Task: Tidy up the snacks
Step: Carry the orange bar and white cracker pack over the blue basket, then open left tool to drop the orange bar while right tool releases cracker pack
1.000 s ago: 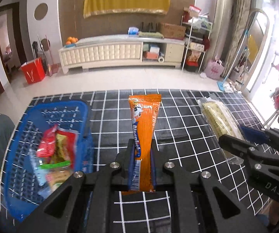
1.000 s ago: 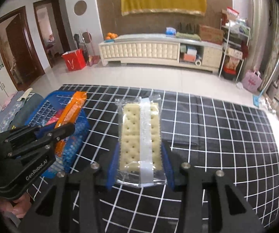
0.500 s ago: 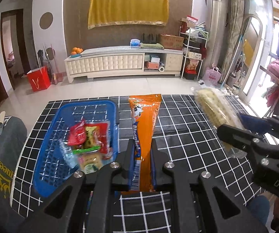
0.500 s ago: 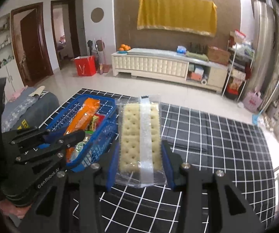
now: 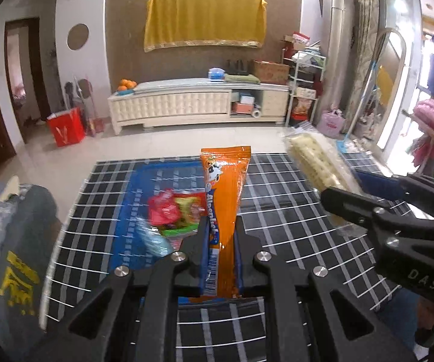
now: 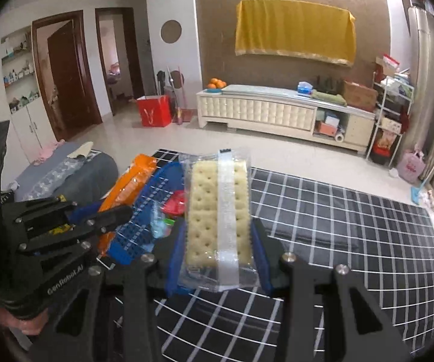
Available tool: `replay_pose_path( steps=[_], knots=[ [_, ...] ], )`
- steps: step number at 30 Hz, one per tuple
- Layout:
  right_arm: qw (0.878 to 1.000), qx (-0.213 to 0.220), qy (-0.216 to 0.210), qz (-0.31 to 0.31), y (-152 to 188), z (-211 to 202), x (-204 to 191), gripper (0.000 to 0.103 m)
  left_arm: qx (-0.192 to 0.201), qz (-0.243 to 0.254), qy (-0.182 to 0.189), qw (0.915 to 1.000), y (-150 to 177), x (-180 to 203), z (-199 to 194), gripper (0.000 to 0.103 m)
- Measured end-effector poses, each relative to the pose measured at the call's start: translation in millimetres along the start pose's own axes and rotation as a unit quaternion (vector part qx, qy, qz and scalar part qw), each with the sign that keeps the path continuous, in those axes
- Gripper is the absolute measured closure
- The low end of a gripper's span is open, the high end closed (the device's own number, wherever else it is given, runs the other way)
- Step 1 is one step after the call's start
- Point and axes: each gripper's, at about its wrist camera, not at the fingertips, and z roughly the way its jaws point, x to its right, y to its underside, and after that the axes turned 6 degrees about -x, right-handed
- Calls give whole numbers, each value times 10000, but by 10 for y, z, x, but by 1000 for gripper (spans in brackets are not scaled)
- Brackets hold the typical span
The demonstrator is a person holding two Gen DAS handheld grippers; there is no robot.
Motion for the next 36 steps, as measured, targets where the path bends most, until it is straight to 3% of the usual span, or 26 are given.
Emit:
replay_pose_path(
  steps=[12,36],
  knots=[
    [9991,-322,-262,57,-108,365,-135,56,-216,-30,-150,9997,-64,-405,120,91],
    [9923,-1106,-364,414,-199,1388,30,56,-1296,-276,243,9909,-337,-772,1410,90]
  ],
)
